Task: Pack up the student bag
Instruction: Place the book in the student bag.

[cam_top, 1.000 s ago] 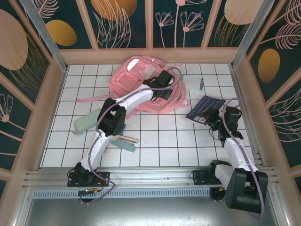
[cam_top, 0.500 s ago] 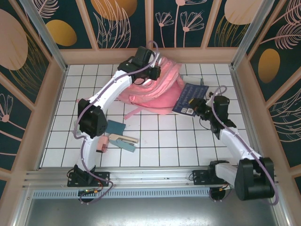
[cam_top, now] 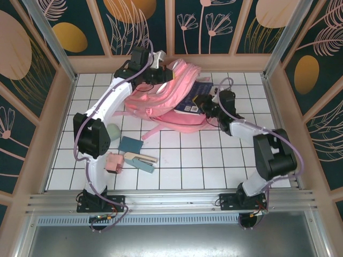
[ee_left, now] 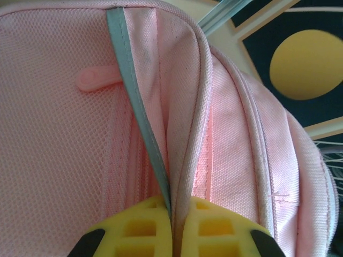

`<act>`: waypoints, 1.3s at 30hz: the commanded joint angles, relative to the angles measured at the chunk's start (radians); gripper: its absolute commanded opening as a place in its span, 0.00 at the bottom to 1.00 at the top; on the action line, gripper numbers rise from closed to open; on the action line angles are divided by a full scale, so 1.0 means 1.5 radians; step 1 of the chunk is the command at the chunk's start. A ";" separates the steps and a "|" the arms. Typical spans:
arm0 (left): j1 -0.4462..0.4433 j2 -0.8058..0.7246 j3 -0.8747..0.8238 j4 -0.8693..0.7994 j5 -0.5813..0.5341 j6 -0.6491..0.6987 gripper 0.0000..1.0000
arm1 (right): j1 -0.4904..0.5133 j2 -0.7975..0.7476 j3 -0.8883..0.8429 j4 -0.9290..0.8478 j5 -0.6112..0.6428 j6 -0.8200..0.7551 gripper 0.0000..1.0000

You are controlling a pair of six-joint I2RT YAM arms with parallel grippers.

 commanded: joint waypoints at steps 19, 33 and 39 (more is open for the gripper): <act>0.016 -0.080 -0.029 0.190 0.114 -0.102 0.00 | 0.130 0.421 0.513 -0.181 0.116 -0.038 0.48; 0.052 -0.080 -0.098 0.241 0.086 -0.125 0.00 | 0.092 0.164 0.274 -0.147 0.113 -0.215 0.84; 0.052 -0.049 -0.097 0.229 0.057 -0.109 0.00 | -0.003 0.005 0.123 -0.117 0.132 -0.231 0.80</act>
